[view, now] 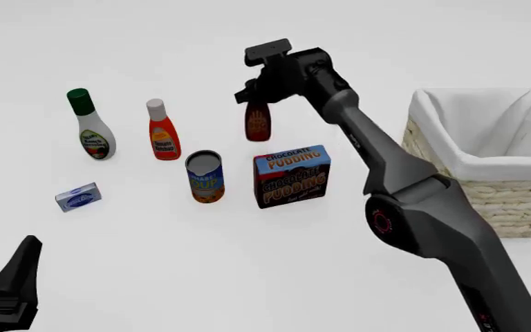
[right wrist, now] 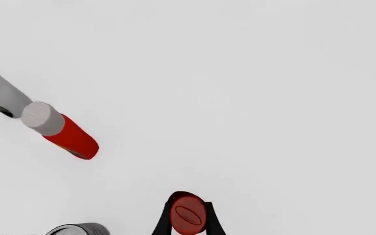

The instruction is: Pick the bbq sauce and place it in the basket.

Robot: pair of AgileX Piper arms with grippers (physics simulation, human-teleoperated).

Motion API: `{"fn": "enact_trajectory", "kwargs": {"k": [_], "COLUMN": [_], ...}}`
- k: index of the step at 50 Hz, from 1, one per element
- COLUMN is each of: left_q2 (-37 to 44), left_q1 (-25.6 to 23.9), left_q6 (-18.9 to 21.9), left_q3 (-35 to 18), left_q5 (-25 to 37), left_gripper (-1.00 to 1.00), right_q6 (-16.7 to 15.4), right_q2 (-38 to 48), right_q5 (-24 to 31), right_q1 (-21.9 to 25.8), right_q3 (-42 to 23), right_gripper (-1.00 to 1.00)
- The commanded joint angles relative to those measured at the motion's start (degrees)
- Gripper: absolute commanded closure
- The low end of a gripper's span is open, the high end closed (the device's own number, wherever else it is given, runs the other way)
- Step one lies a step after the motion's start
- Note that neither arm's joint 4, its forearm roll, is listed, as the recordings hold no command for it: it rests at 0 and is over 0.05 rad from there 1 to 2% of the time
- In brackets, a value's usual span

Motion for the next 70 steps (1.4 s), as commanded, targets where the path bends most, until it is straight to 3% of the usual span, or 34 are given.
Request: {"fn": "enact_trajectory", "kwargs": {"k": [1, 22, 26, 28, 41, 48, 70], "left_q2": [0.0, 0.0, 0.0, 0.0, 0.0, 0.0, 0.0], "left_q1": [0.0, 0.0, 0.0, 0.0, 0.0, 0.0, 0.0], "left_q6": [0.0, 0.0, 0.0, 0.0, 0.0, 0.0, 0.0], "left_q3": [0.0, 0.0, 0.0, 0.0, 0.0, 0.0, 0.0], "left_q5": [0.0, 0.0, 0.0, 0.0, 0.0, 0.0, 0.0], "left_gripper": [-1.0, -1.0, -1.0, -1.0, -1.0, -1.0, -1.0], "right_q6": [0.1, -0.2, -0.3, -0.4, -0.6, -1.3, -1.9], "right_q2": [-1.5, -7.7, -16.9, -19.7, -34.1, -39.3, -50.6], "right_q5": [2.9, 4.4, -3.4, -5.2, -10.7, -12.4, -13.6], "right_q1": [0.4, 0.5, 0.6, 0.7, 0.5, 0.6, -1.6], "right_q3": [-4.6, -3.6, 12.8, 16.9, 33.9, 40.0, 49.3], "right_gripper": [1.0, 1.0, 1.0, 1.0, 1.0, 1.0, 1.0]}}
